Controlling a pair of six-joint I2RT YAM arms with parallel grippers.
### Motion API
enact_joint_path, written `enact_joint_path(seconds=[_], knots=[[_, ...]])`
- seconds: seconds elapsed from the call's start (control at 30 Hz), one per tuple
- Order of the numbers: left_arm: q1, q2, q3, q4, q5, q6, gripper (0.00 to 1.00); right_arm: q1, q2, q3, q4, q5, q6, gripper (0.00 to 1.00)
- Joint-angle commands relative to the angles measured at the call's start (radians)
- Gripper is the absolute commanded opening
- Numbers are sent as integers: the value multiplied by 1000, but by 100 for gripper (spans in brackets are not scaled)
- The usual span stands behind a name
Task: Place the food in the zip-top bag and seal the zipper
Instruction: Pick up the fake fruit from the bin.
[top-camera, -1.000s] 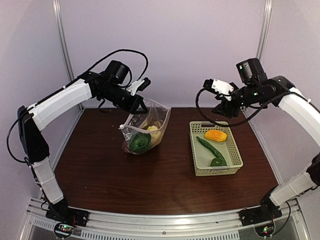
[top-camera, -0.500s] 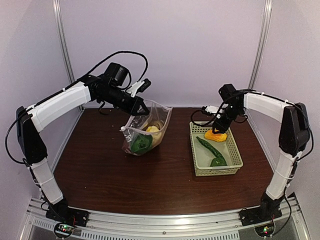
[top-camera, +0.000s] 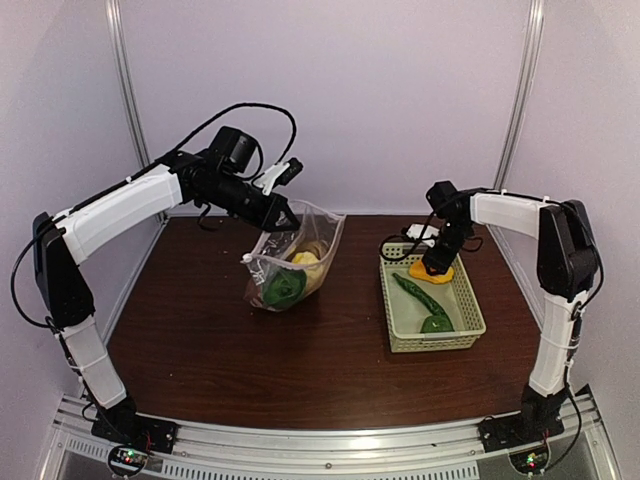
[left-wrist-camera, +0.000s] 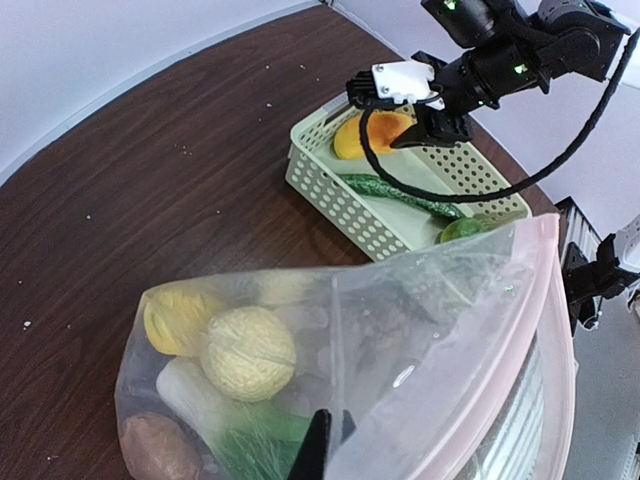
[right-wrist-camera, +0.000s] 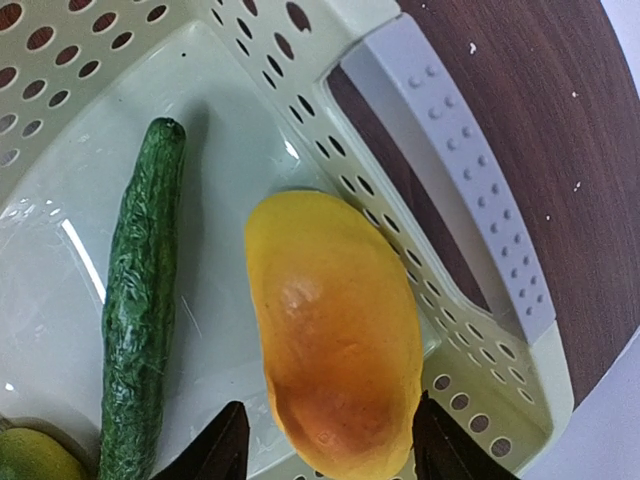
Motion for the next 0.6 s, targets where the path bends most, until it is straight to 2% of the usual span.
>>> enact_joint_path(seconds=[0.0,0.3,0.43,0.57], knots=[[3,-25,-13,36,20,-12,0,3,9,-27,30,39,2,57],[4,-28,-14,36,22,-19,0,3,28,-71,53,82,11,58],[4,-28,-14,36,21,-22,0,3,13,-72,50,79,24,41],[4,-25,-16,36,19,-24,0,4,-29,-84,34,70,41,31]])
